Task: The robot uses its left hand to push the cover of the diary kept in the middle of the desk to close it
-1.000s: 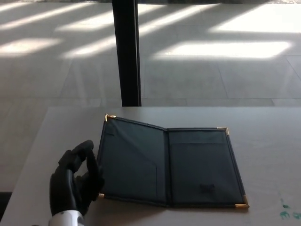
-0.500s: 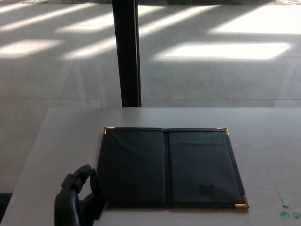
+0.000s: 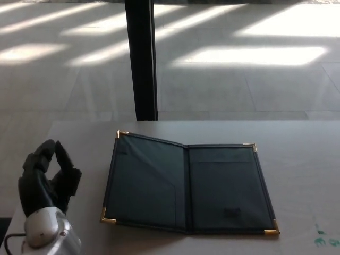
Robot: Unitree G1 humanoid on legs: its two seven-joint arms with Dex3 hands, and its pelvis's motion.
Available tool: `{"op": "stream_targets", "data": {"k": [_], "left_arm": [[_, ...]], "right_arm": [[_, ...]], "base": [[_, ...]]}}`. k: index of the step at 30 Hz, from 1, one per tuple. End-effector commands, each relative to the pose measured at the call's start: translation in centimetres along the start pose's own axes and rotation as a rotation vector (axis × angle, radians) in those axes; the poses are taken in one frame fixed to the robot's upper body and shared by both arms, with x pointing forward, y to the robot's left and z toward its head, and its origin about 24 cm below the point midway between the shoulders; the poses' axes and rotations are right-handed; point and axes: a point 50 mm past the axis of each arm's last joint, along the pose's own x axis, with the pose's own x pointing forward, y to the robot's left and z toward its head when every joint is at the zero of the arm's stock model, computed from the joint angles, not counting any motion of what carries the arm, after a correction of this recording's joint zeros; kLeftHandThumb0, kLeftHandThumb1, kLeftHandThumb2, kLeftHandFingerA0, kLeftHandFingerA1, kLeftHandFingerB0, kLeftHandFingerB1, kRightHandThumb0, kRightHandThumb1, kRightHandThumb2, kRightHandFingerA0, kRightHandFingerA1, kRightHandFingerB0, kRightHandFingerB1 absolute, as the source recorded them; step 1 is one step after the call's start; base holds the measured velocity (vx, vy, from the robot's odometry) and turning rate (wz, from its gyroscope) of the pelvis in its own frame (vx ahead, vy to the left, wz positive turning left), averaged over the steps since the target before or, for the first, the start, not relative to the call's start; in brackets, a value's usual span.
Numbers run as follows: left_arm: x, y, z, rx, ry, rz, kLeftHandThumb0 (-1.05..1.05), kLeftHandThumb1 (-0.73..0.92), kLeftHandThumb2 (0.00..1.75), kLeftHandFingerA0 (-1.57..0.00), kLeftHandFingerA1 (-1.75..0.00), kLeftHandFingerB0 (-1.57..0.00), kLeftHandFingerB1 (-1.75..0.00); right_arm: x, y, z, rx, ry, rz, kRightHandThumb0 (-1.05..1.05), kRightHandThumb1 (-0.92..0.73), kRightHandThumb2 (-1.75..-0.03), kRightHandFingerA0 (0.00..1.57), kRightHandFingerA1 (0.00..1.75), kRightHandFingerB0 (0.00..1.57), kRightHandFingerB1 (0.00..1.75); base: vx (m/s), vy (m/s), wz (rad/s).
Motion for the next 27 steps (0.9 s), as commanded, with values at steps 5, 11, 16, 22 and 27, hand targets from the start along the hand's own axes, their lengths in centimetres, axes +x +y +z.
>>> {"op": "stream_targets", "data": {"k": [5, 11, 16, 22, 27], "left_arm": [[-0.1, 1.5, -2.3, 0.018, 0.095, 0.055, -0.84, 0.92, 0.74, -0.3, -0.42, -0.24, -0.39], [-1.3, -0.4, -3.7, 0.066, 0.166, 0.012, -0.89, 0.92, 0.76, -0.27, -0.47, -0.25, -0.44], [-3.3, -1.9, -5.2, 0.083, 0.245, -0.056, -0.84, 0.92, 0.79, -0.26, -0.47, -0.24, -0.45], [-4.9, -3.5, -7.1, 0.049, 0.321, -0.105, -0.9, 0.92, 0.76, -0.27, -0.46, -0.24, -0.43], [-5.6, -3.6, -8.1, 0.091, 0.356, -0.114, -0.89, 0.92, 0.8, -0.22, -0.43, -0.23, -0.43]], "right_arm": [[0.3, -0.2, 0.5, 0.009, -0.038, 0.001, -0.94, -0.92, -0.68, 0.63, 0.89, 0.66, 0.66], [0.6, 0.2, 0.7, 0.024, -0.046, 0.009, -0.92, -0.92, -0.69, 0.59, 0.85, 0.62, 0.63], [0.8, 0.2, 0.7, 0.001, -0.044, 0.014, -0.93, -0.92, -0.71, 0.6, 0.84, 0.61, 0.63], [1.0, 0.1, 0.5, 0.012, -0.038, 0.015, -0.92, -0.92, -0.69, 0.63, 0.79, 0.63, 0.58], [1.0, 0.3, 0.6, 0.012, -0.042, 0.024, -0.93, -0.92, -0.7, 0.65, 0.84, 0.62, 0.61]], "base": [[0.0, 0.0, 0.0], [0.0, 0.0, 0.0], [0.0, 0.0, 0.0], [0.0, 0.0, 0.0], [0.0, 0.0, 0.0]]}}
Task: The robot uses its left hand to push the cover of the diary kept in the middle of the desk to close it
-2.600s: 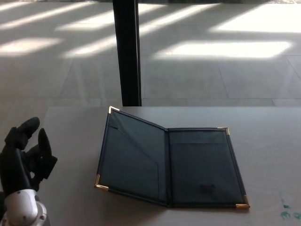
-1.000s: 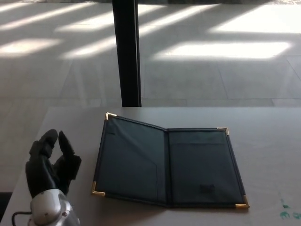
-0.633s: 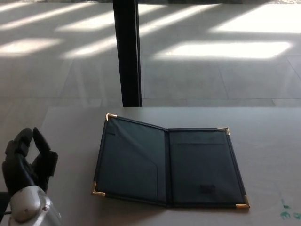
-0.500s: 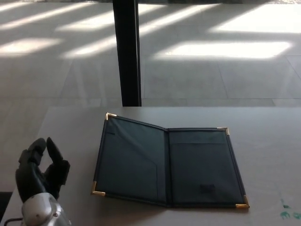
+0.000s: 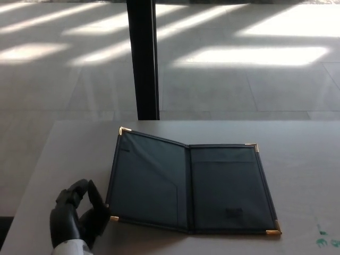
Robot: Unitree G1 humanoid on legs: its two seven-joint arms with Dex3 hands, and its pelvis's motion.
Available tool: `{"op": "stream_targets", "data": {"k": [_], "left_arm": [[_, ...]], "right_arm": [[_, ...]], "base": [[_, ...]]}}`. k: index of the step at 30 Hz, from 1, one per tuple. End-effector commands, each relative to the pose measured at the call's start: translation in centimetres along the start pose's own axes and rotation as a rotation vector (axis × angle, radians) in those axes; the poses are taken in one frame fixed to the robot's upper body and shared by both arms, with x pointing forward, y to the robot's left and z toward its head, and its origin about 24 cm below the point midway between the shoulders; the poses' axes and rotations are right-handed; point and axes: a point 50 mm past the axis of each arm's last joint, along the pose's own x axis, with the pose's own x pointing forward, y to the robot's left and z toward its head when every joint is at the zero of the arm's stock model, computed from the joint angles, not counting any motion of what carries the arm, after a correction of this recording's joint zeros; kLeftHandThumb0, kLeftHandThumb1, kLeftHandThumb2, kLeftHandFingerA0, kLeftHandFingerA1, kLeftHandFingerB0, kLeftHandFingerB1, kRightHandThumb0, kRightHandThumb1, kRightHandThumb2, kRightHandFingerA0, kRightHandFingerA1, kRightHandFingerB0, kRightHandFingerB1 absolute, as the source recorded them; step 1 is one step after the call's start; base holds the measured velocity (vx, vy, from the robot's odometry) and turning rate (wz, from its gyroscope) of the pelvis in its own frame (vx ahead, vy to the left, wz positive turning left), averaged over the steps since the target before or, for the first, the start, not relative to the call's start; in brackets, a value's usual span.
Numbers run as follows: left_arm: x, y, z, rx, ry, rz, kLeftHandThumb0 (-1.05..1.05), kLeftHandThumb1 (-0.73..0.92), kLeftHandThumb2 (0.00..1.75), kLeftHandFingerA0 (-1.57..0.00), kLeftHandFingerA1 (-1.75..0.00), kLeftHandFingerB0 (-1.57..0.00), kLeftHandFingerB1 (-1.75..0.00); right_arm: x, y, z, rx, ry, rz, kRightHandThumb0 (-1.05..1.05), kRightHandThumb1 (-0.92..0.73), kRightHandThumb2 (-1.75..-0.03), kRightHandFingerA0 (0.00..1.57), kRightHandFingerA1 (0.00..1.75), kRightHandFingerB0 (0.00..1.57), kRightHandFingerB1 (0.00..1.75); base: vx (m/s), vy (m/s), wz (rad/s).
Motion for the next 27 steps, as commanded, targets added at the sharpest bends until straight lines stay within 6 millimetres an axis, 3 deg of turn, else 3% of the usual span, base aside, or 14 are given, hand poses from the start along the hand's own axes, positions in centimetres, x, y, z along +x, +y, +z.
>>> {"op": "stream_targets", "data": {"k": [1, 3, 4, 5, 6, 8, 19, 20, 21, 22, 24, 25, 26, 27], "left_arm": [[-1.6, -2.4, -2.9, -0.078, 0.141, -0.037, -0.85, 0.92, 0.82, -0.22, -0.46, -0.24, -0.45], [-1.6, -2.4, -3.1, -0.084, 0.148, -0.037, -0.85, 0.92, 0.82, -0.22, -0.46, -0.24, -0.45], [-1.8, -2.6, -3.7, -0.12, 0.18, -0.047, -0.89, 0.92, 0.81, -0.21, -0.45, -0.23, -0.44], [-1.9, -2.7, -4.2, -0.118, 0.192, -0.052, -0.92, 0.83, 0.96, -0.19, -0.48, -0.23, -0.48], [-1.9, -2.9, -4.4, -0.136, 0.21, -0.054, -0.88, 0.92, 0.81, -0.23, -0.46, -0.22, -0.44], [-2.0, -3.4, -4.7, -0.171, 0.24, -0.069, -0.88, 0.92, 0.81, -0.24, -0.46, -0.23, -0.44], [-4.3, -10.6, -2.7, -0.382, 0.331, -0.353, -0.91, 0.92, 0.81, -0.28, -0.49, -0.2, -0.43], [-4.4, -11.1, -2.3, -0.409, 0.328, -0.378, -0.8, 0.81, 1.23, -0.32, -0.62, -0.06, -0.47], [-4.5, -11.3, -2.2, -0.42, 0.327, -0.387, -0.8, 0.81, 1.23, -0.32, -0.62, -0.06, -0.47], [-4.9, -12.5, -1.3, -0.477, 0.337, -0.423, -0.9, 0.92, 0.81, -0.27, -0.54, -0.16, -0.45], [-5.5, -13.7, -0.6, -0.533, 0.368, -0.45, -0.88, 0.92, 0.84, -0.3, -0.56, -0.19, -0.45], [-5.6, -14.0, -0.5, -0.533, 0.371, -0.45, -0.9, 0.92, 0.84, -0.32, -0.56, -0.2, -0.45], [-5.8, -14.5, -0.3, -0.532, 0.373, -0.457, -0.91, 0.92, 0.9, -0.31, -0.57, -0.19, -0.46], [-6.0, -15.1, -0.2, -0.539, 0.378, -0.473, -0.91, 0.92, 0.91, -0.31, -0.58, -0.18, -0.47]], "right_arm": [[0.2, 0.0, 1.3, -0.018, -0.048, 0.01, -0.93, -0.92, -0.69, 0.62, 0.8, 0.62, 0.59], [0.2, 0.0, 1.3, -0.019, -0.047, 0.009, -0.93, -0.92, -0.69, 0.62, 0.8, 0.62, 0.59], [0.3, 0.0, 1.3, -0.015, -0.048, 0.008, -0.96, -0.76, -0.87, 0.62, 0.81, 0.59, 0.61], [0.3, 0.0, 1.3, -0.012, -0.049, 0.007, -0.93, -0.92, -0.71, 0.63, 0.82, 0.6, 0.59], [0.2, 0.1, 1.4, -0.015, -0.053, 0.017, -0.94, -0.92, -0.73, 0.61, 0.86, 0.57, 0.61], [0.2, 0.2, 1.4, -0.021, -0.059, 0.035, -0.92, -0.92, -0.72, 0.58, 0.83, 0.56, 0.59], [0.3, -0.1, 1.5, -0.029, -0.045, 0.022, -0.92, -0.92, -0.69, 0.61, 0.85, 0.6, 0.61], [0.3, -0.1, 1.6, -0.04, -0.048, 0.024, -0.93, -0.92, -0.73, 0.6, 0.85, 0.56, 0.61], [0.3, 0.0, 1.6, -0.044, -0.05, 0.024, -0.93, -0.92, -0.73, 0.6, 0.85, 0.56, 0.61], [0.3, 0.1, 1.6, -0.044, -0.05, 0.023, -0.92, -0.92, -0.7, 0.62, 0.85, 0.6, 0.61], [0.3, 0.0, 1.4, -0.052, -0.035, 0.019, -0.91, -0.92, -0.71, 0.6, 0.83, 0.6, 0.62], [0.3, 0.0, 1.4, -0.055, -0.034, 0.023, -0.81, -0.71, -1.19, 0.61, 0.82, 0.51, 0.65], [0.3, -0.1, 1.3, -0.049, -0.033, 0.029, -0.93, -0.92, -0.7, 0.6, 0.84, 0.6, 0.61], [0.3, -0.1, 1.2, -0.034, -0.031, 0.029, -0.93, -0.92, -0.69, 0.6, 0.83, 0.61, 0.61]], "base": [[0.0, 0.0, 0.0], [0.0, 0.0, 0.0], [0.0, 0.0, 0.0], [0.0, 0.0, 0.0], [0.0, 0.0, 0.0], [0.0, 0.0, 0.0], [0.0, 0.0, 0.0], [0.0, 0.0, 0.0], [0.0, 0.0, 0.0], [0.0, 0.0, 0.0], [0.0, 0.0, 0.0], [0.0, 0.0, 0.0], [0.0, 0.0, 0.0], [0.0, 0.0, 0.0]]}}
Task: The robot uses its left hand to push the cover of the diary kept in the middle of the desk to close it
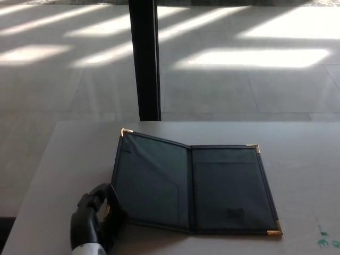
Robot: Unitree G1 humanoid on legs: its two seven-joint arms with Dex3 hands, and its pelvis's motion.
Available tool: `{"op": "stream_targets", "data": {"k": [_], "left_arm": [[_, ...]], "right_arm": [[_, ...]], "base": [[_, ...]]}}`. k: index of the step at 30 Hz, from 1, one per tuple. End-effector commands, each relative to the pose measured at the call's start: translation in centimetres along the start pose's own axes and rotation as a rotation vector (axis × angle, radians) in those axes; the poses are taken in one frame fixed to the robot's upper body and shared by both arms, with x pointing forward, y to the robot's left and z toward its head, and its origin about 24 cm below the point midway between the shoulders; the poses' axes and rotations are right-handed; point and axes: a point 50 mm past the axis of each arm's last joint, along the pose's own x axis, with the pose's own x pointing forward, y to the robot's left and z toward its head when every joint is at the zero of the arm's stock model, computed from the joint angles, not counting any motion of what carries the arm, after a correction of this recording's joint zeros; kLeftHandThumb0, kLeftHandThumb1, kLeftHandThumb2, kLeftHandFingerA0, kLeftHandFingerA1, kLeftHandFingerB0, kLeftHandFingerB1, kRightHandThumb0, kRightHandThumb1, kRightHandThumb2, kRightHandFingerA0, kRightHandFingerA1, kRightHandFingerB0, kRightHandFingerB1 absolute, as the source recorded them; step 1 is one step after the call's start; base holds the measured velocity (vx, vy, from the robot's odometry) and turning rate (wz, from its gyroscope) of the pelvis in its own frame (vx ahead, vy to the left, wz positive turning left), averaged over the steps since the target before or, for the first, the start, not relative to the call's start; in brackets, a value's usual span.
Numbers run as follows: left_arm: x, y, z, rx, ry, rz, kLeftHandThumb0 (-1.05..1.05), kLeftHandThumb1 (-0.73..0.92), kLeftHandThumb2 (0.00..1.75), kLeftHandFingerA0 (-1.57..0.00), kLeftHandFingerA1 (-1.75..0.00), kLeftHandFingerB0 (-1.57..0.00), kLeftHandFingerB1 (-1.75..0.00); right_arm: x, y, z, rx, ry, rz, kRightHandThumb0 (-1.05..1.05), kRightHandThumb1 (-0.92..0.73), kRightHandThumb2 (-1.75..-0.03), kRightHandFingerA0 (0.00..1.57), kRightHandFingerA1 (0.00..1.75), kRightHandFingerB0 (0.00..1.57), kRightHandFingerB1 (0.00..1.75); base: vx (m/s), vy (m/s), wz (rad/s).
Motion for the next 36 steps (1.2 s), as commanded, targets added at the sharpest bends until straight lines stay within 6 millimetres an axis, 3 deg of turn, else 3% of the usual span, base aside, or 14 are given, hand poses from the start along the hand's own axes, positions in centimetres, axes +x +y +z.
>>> {"op": "stream_targets", "data": {"k": [1, 10, 11, 12, 20, 24, 25, 27, 28, 32, 33, 34, 35, 36], "left_arm": [[-4.0, -14.0, -0.6, -0.482, 0.313, -0.363, -0.92, 0.92, 0.86, -0.33, -0.61, -0.2, -0.48], [-4.4, -16.7, 3.4, -0.54, 0.158, -0.454, -0.93, 0.92, 0.84, -0.28, -0.57, -0.21, -0.47], [-4.4, -16.9, 4.1, -0.54, 0.131, -0.46, -0.73, 0.78, 1.24, -0.32, -0.64, -0.08, -0.48], [-4.4, -17.1, 5.0, -0.537, 0.101, -0.47, -0.93, 0.92, 0.9, -0.32, -0.55, -0.25, -0.46], [-5.6, -18.4, 9.6, -0.519, -0.086, -0.576, -0.96, 0.92, 0.82, -0.42, -0.51, -0.32, -0.48], [-7.2, -19.7, 11.1, -0.336, -0.298, -0.655, -0.93, 0.92, 0.82, -0.38, -0.49, -0.29, -0.47], [-7.4, -19.8, 11.2, -0.315, -0.318, -0.66, -0.93, 0.92, 0.83, -0.36, -0.46, -0.28, -0.45], [-8.5, -20.6, 11.2, -0.203, -0.404, -0.71, -0.89, 0.92, 0.85, -0.33, -0.44, -0.25, -0.43], [-9.6, -21.2, 10.8, -0.13, -0.455, -0.798, -0.98, 0.91, 0.8, -0.34, -0.44, -0.25, -0.42], [-11.1, -21.5, 9.7, -0.051, -0.521, -0.915, -0.95, 0.92, 0.79, -0.36, -0.5, -0.3, -0.44], [-12.1, -21.5, 8.3, 0.08, -0.572, -0.956, -0.97, 0.92, 0.8, -0.35, -0.51, -0.32, -0.45], [-12.6, -21.5, 7.6, 0.133, -0.593, -0.973, -0.97, 0.92, 0.8, -0.35, -0.51, -0.32, -0.45], [-13.0, -21.3, 6.4, 0.16, -0.592, -1.015, -0.96, 0.92, 0.78, -0.37, -0.53, -0.33, -0.45], [-13.4, -21.1, 5.5, 0.195, -0.581, -1.047, -1.03, 0.83, 0.92, -0.35, -0.55, -0.27, -0.47]], "right_arm": [[0.1, -0.6, 1.1, -0.033, -0.032, 0.009, -0.93, -0.92, -0.69, 0.6, 0.84, 0.63, 0.63], [-0.6, -0.3, 1.1, -0.032, -0.036, 0.008, -0.94, -0.91, -0.68, 0.6, 0.9, 0.63, 0.68], [-0.7, -0.4, 1.1, -0.031, -0.036, 0.009, -0.83, -0.69, -1.19, 0.62, 0.87, 0.62, 0.72], [-0.8, -0.3, 1.2, -0.034, -0.036, 0.006, -0.93, -0.91, -0.68, 0.61, 0.92, 0.64, 0.7], [-0.8, -0.2, 1.1, -0.063, -0.038, 0.016, -0.97, -0.92, -0.67, 0.6, 0.95, 0.63, 0.73], [-0.9, 0.0, 1.4, -0.071, -0.047, 0.022, -0.97, -0.92, -0.67, 0.63, 0.99, 0.64, 0.75], [-0.8, 0.0, 1.5, -0.078, -0.047, 0.022, -0.87, -0.69, -1.2, 0.63, 0.91, 0.63, 0.75], [-0.7, -0.1, 1.5, -0.081, -0.044, 0.03, -1.0, -0.7, -1.01, 0.58, 0.89, 0.58, 0.7], [-0.6, -0.1, 1.6, -0.073, -0.039, 0.028, -0.89, -0.73, -1.24, 0.64, 0.9, 0.61, 0.72], [-0.5, 0.1, 1.6, -0.084, -0.036, 0.026, -0.87, -0.68, -1.2, 0.65, 0.91, 0.61, 0.73], [-0.7, 0.2, 1.7, -0.102, -0.042, 0.041, -0.95, -0.92, -0.69, 0.58, 0.95, 0.61, 0.73], [-0.7, 0.3, 1.8, -0.112, -0.046, 0.048, -0.95, -0.92, -0.69, 0.58, 0.95, 0.61, 0.73], [-0.4, 0.5, 2.0, -0.112, -0.044, 0.043, -0.84, -0.7, -1.2, 0.61, 0.89, 0.63, 0.76], [-0.3, 0.6, 2.1, -0.114, -0.045, 0.042, -0.95, -0.92, -0.7, 0.6, 0.92, 0.62, 0.73]], "base": [[0.0, 0.0, 0.0], [0.0, 0.0, 0.0], [0.0, 0.0, 0.0], [0.0, 0.0, 0.0], [0.0, 0.0, 0.0], [0.0, 0.0, 0.02], [0.0, 0.0, 0.0], [0.0, 0.0, 0.0], [0.0, 0.0, -0.07], [0.0, 0.0, 0.0], [0.0, 0.0, 0.0], [0.0, 0.0, 0.0], [0.0, 0.0, 0.0], [0.0, 0.0, 0.0]]}}
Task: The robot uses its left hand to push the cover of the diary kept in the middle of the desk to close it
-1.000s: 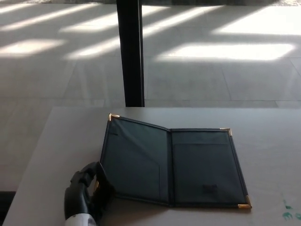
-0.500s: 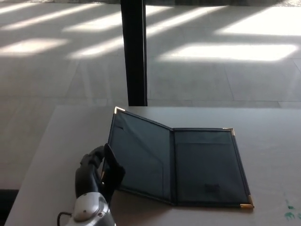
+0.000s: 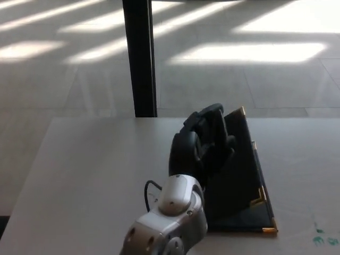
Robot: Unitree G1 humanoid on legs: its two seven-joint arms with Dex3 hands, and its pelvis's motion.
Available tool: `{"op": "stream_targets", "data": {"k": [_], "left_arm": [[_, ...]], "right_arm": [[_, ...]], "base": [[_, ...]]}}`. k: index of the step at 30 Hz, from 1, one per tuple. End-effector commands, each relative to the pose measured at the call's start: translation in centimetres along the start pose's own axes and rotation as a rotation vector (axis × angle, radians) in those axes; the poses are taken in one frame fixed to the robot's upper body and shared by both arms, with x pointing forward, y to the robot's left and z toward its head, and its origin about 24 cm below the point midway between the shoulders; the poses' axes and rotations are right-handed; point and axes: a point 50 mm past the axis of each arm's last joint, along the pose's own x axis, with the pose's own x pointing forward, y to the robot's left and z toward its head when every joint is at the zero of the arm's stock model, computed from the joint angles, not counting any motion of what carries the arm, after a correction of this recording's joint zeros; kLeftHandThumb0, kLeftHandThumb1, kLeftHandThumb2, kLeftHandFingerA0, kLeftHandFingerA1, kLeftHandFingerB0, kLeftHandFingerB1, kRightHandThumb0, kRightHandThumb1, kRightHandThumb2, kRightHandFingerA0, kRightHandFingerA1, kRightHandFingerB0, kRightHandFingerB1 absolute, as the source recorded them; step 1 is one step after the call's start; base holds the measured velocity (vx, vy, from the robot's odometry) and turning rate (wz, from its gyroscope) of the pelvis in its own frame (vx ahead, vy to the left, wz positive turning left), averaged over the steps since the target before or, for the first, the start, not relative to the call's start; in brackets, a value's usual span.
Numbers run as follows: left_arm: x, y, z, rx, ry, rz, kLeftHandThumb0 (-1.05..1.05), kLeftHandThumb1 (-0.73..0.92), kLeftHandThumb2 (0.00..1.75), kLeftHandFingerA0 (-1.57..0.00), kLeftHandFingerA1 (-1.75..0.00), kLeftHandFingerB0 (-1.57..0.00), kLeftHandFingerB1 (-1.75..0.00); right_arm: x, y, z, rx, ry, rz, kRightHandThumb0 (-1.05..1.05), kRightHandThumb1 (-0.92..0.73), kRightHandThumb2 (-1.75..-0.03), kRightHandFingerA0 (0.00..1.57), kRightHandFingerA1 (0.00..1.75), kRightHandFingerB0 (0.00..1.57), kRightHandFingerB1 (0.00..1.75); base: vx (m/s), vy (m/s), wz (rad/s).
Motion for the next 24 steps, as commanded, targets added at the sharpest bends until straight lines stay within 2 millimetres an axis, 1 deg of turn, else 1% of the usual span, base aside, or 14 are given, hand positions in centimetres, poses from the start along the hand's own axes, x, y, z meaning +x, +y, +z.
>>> {"op": "stream_targets", "data": {"k": [1, 4, 5, 8, 9, 10, 11, 12, 13, 14, 17, 18, 20, 24], "left_arm": [[-5.3, -9.7, 1.5, 0.178, -0.296, -0.534, -0.98, 0.92, 0.83, -0.39, -0.56, -0.31, -0.46], [-6.8, -9.5, -1.9, 0.294, -0.3, -0.602, -0.84, 0.8, 1.18, -0.39, -0.61, -0.33, -0.56], [-7.2, -9.5, -2.8, 0.296, -0.286, -0.62, -0.86, 0.92, 0.88, -0.44, -0.59, -0.33, -0.51], [-7.9, -9.0, -4.5, 0.344, -0.271, -0.625, -0.8, 0.79, 1.15, -0.46, -0.66, -0.32, -0.6], [-8.0, -8.7, -5.4, 0.365, -0.249, -0.632, -0.89, 0.92, 0.81, -0.55, -0.64, -0.3, -0.54], [-8.1, -8.4, -6.0, 0.378, -0.222, -0.642, -0.82, 0.78, 1.14, -0.44, -0.69, -0.29, -0.6], [-8.0, -7.8, -6.7, 0.412, -0.189, -0.642, -0.88, 0.92, 0.83, -0.68, -0.79, -0.27, -0.53], [-7.7, -7.0, -7.2, 0.455, -0.156, -0.634, -0.88, 0.92, 0.83, -0.68, -0.79, -0.27, -0.53], [-7.4, -6.3, -7.1, 0.486, -0.154, -0.618, -0.86, 0.83, 1.18, -0.7, -0.76, -0.26, -0.57], [-6.5, -5.0, -6.6, 0.476, -0.135, -0.59, -0.9, 0.92, 0.8, -0.44, -0.61, -0.26, -0.5], [-5.2, -3.3, -4.3, 0.471, -0.193, -0.507, -0.84, 0.79, 1.17, -0.48, -0.7, -0.22, -0.54], [-4.6, -2.6, -3.7, 0.473, -0.214, -0.464, -0.93, 0.92, 0.85, -0.57, -0.63, -0.26, -0.46], [-4.3, -2.0, -3.2, 0.479, -0.231, -0.438, -0.96, 0.91, 0.85, -0.4, -0.59, -0.28, -0.47], [-2.8, 0.8, 0.1, 0.437, -0.284, -0.298, -1.01, 0.92, 0.86, -0.29, -0.45, -0.29, -0.42]], "right_arm": [[0.3, 0.5, 0.8, -0.047, 0.001, 0.015, -0.86, -0.7, -1.2, 0.6, 0.87, 0.63, 0.76], [0.5, 1.2, 1.3, -0.039, 0.0, 0.017, -0.95, -0.92, -0.69, 0.63, 1.01, 0.61, 0.72], [0.6, 1.1, 1.2, -0.045, 0.0, 0.02, -0.95, -0.92, -0.69, 0.6, 0.99, 0.61, 0.72], [0.7, 1.6, 1.2, -0.071, -0.003, 0.023, -0.96, -0.92, -0.71, 0.62, 0.98, 0.63, 0.74], [0.8, 1.5, 1.1, -0.054, -0.003, 0.032, -0.94, -0.92, -0.7, 0.58, 0.96, 0.6, 0.71], [0.8, 1.4, 1.1, -0.051, 0.0, 0.032, -0.83, -0.7, -1.21, 0.61, 0.87, 0.6, 0.73], [0.8, 1.3, 1.1, -0.044, 0.004, 0.029, -0.95, -0.92, -0.68, 0.59, 0.89, 0.66, 0.69], [0.9, 1.3, 1.1, -0.033, 0.008, 0.024, -0.95, -0.92, -0.68, 0.59, 0.89, 0.66, 0.69], [0.9, 1.3, 1.0, -0.035, 0.008, 0.025, -0.86, -0.69, -1.19, 0.59, 0.85, 0.65, 0.73], [0.7, 1.2, 0.9, -0.028, 0.012, 0.017, -0.94, -0.92, -0.68, 0.62, 0.93, 0.63, 0.7], [0.7, 1.1, 0.6, -0.032, 0.019, 0.016, -0.95, -0.92, -0.68, 0.63, 0.95, 0.64, 0.7], [0.7, 1.0, 0.5, -0.028, 0.019, 0.018, -0.97, -0.69, -1.05, 0.67, 0.94, 0.62, 0.72], [0.6, 1.0, 0.2, -0.026, 0.026, 0.014, -0.95, -0.92, -0.68, 0.65, 0.96, 0.64, 0.7], [0.2, 0.9, -0.1, -0.031, 0.028, 0.021, -0.95, -0.92, -0.69, 0.61, 0.97, 0.62, 0.7]], "base": [[0.0, 0.0, 0.0], [0.0, 0.0, 0.0], [0.0, 0.0, 0.0], [0.0, 0.0, 0.0], [0.0, 0.0, 0.0], [0.0, 0.0, 0.0], [0.0, 0.0, 0.0], [0.0, 0.0, 0.0], [0.0, 0.0, 0.0], [0.0, 0.0, 0.0], [0.0, 0.0, 0.0], [0.0, 0.0, 0.0], [0.0, 0.0, 0.0], [0.0, 0.0, 0.0]]}}
